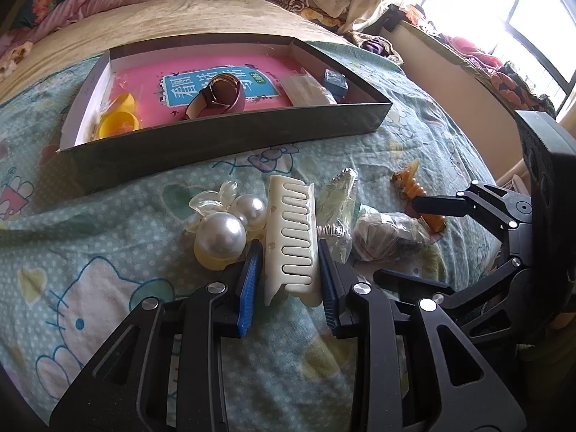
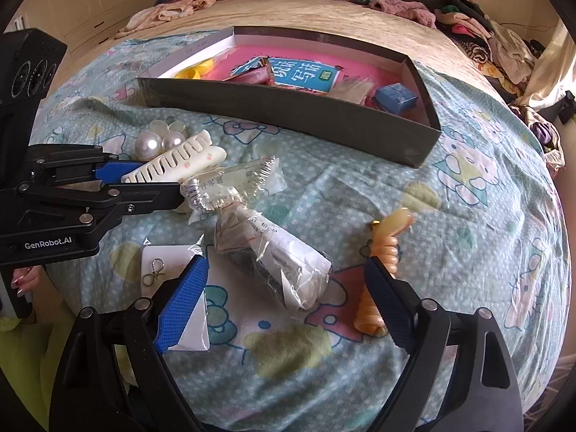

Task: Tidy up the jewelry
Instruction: 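Grasp the white comb hair clip with the left tool while the right tool grasps the clear wrapped packet, then carry the white clip with the left tool while the right tool carries the packet into the pink box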

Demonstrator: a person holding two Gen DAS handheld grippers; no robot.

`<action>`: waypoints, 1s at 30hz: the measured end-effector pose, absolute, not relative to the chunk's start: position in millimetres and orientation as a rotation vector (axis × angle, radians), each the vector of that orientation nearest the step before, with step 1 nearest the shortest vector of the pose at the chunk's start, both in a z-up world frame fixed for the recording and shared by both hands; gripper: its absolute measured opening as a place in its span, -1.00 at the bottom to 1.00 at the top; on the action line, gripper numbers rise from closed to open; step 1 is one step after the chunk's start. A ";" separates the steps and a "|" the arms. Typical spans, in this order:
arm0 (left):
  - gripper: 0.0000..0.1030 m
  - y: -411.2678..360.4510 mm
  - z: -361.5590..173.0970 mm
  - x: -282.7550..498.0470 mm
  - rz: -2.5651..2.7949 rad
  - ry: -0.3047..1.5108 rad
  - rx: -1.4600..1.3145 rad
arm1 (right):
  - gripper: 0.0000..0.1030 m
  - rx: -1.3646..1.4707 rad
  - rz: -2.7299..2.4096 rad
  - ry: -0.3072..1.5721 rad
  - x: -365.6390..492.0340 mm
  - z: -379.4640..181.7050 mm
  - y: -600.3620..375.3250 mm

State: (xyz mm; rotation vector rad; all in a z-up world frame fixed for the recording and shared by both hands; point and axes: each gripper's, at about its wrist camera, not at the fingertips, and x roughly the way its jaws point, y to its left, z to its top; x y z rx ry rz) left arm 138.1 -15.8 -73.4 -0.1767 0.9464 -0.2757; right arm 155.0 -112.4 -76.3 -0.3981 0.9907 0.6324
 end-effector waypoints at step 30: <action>-0.63 -13.3 -37.2 116.7 -0.323 0.863 -0.213 | -0.05 -0.223 0.678 0.939 152.6 -56.3 -134.4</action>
